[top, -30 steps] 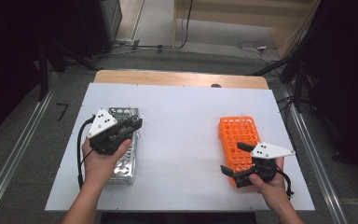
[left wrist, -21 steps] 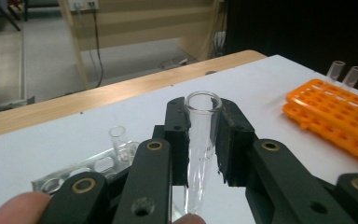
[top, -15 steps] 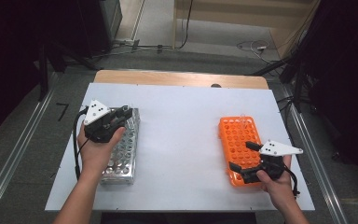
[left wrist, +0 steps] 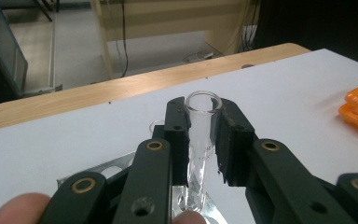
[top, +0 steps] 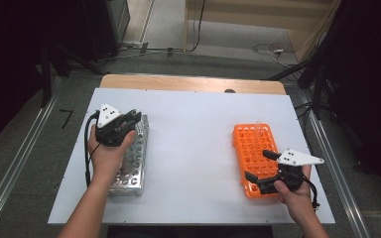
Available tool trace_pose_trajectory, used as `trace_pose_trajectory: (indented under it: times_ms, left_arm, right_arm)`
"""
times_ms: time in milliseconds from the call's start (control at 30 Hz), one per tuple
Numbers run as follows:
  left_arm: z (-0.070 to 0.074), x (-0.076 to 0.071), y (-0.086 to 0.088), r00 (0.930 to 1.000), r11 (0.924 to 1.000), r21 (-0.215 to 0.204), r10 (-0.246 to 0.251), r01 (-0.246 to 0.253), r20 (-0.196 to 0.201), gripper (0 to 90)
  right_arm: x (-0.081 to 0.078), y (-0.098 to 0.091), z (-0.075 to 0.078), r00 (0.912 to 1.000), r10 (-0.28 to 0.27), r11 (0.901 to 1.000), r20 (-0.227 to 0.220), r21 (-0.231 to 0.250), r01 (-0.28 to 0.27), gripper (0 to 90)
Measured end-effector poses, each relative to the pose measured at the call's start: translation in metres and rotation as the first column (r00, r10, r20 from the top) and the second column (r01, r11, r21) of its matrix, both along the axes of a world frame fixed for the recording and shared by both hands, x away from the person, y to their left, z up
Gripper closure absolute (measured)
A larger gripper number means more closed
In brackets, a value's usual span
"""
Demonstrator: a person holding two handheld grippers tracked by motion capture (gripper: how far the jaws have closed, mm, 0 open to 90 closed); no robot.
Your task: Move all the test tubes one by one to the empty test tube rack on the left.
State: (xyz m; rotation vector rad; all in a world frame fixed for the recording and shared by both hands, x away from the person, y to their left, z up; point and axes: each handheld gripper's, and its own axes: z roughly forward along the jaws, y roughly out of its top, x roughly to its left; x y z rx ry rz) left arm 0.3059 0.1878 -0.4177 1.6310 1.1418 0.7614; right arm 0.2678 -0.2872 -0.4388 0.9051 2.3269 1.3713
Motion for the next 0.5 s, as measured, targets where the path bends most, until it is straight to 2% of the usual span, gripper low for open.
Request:
trace_pose_trajectory:
  times_ms: [500]
  left_arm:
    - [-0.011,0.005,-0.007,0.9975,0.9979,0.064,0.012,-0.008,-0.069,76.0]
  right_arm:
    - [0.0,0.002,-0.001,1.0,-0.001,1.0,-0.001,-0.008,0.001,0.0]
